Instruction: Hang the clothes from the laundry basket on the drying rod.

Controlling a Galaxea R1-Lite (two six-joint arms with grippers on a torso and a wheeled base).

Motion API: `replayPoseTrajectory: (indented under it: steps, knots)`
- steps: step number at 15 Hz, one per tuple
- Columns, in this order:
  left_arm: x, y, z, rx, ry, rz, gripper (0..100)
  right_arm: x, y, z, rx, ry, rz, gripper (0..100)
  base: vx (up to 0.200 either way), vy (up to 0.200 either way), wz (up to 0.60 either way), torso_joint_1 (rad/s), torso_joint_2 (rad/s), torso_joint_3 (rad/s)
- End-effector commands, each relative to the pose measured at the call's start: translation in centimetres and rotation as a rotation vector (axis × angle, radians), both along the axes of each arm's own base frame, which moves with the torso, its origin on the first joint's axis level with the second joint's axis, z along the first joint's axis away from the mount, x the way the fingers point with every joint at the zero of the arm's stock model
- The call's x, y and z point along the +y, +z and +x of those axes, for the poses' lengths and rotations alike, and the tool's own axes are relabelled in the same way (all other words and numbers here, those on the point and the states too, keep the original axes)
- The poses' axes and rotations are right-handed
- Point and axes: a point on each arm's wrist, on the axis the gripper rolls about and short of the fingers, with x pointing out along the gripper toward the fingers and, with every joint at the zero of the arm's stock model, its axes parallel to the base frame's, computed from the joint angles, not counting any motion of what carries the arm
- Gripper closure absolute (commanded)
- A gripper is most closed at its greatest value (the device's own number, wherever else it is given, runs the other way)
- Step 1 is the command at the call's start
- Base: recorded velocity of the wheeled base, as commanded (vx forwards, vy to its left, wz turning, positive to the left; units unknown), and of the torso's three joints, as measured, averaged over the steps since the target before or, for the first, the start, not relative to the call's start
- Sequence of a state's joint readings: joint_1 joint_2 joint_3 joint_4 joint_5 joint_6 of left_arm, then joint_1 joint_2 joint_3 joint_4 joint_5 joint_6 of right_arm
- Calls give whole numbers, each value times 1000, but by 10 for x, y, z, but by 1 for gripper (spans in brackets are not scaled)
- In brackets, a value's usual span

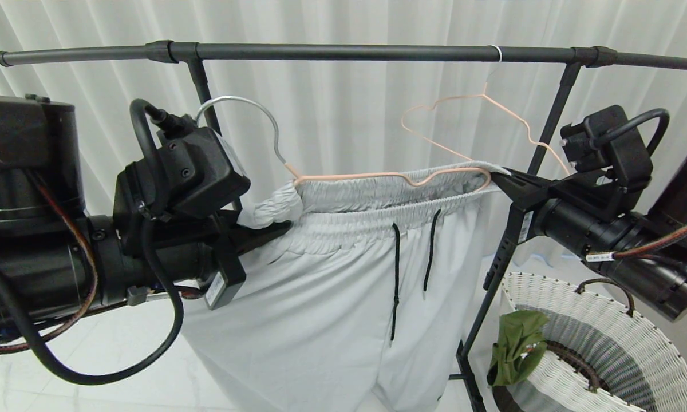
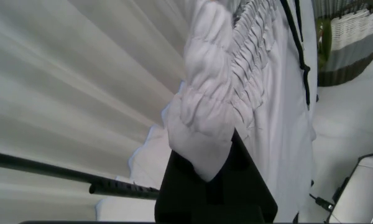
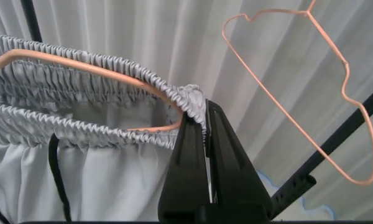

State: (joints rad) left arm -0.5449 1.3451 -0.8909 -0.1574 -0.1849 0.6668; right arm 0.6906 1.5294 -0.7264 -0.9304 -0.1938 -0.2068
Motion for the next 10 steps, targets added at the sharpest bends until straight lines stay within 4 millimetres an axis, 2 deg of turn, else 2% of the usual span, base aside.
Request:
replayPoseTrajectory:
  steps: [1, 3, 7, 10]
  knots:
    - [-5, 0, 0, 2, -20, 1, 100, 4, -1, -2, 2, 18, -6, 100, 0, 0, 0, 0, 0, 0]
    - [-5, 0, 0, 0, -18, 3, 100, 4, -2, -1, 2, 13, -8, 100, 0, 0, 0, 0, 0, 0]
    - [4, 5, 6, -23, 35, 0, 100, -20, -2, 14, 3, -91, -11, 100, 0, 0, 0, 0, 0, 0]
    - [4, 3, 9, -50, 40, 48, 100, -29, 1, 19, -6, -125, -9, 100, 0, 0, 0, 0, 0, 0]
